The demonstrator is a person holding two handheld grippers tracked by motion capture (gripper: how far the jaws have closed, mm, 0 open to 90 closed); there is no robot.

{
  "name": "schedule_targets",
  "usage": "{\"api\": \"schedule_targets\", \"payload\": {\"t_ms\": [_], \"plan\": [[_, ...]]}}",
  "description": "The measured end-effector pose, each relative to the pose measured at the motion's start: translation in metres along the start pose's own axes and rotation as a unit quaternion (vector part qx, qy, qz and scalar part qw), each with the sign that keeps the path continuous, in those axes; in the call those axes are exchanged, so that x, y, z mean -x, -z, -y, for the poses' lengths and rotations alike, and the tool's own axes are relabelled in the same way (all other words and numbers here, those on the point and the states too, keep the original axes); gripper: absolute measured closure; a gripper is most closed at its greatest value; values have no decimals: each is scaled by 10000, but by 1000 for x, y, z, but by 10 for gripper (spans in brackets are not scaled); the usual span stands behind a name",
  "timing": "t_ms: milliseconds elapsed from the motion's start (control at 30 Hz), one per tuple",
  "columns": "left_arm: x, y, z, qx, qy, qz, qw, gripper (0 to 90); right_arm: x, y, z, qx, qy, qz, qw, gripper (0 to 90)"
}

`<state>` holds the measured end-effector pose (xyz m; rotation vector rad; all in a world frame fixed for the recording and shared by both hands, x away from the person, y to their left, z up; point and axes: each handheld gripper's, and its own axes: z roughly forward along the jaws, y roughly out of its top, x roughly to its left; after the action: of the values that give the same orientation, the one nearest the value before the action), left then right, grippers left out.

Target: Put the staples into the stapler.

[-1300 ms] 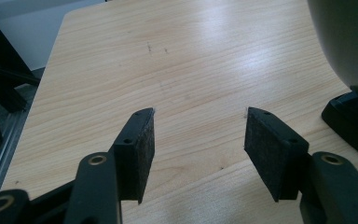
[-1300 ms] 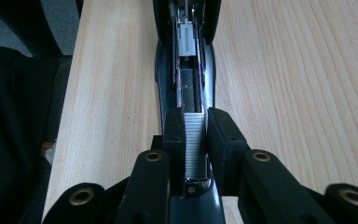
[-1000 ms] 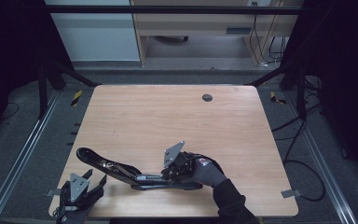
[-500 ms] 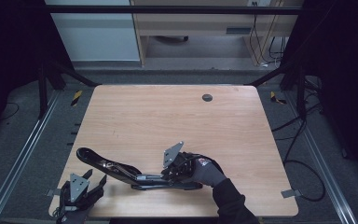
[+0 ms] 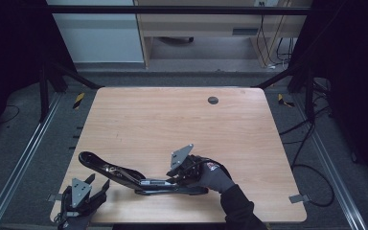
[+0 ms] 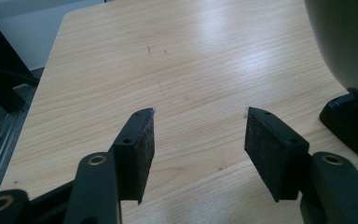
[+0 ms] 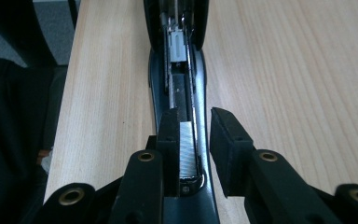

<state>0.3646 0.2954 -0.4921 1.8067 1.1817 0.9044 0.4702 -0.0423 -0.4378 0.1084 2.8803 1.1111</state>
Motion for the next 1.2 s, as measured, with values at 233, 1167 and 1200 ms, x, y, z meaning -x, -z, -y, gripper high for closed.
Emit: {"api": "schedule_targets", "payload": {"t_ms": [233, 1167, 1200], "plan": [[-1, 1, 0, 37, 36, 14, 10000, 419, 1, 10, 2, 322, -305, 298, 9986, 748], [-5, 8, -1, 261, 154, 222, 9993, 411, -1, 52, 61, 901, -1748, 2215, 9551, 734], [-6, 8, -1, 280, 174, 224, 9992, 411, -2, 53, 63, 864, -1751, 2266, 9542, 735]]}}
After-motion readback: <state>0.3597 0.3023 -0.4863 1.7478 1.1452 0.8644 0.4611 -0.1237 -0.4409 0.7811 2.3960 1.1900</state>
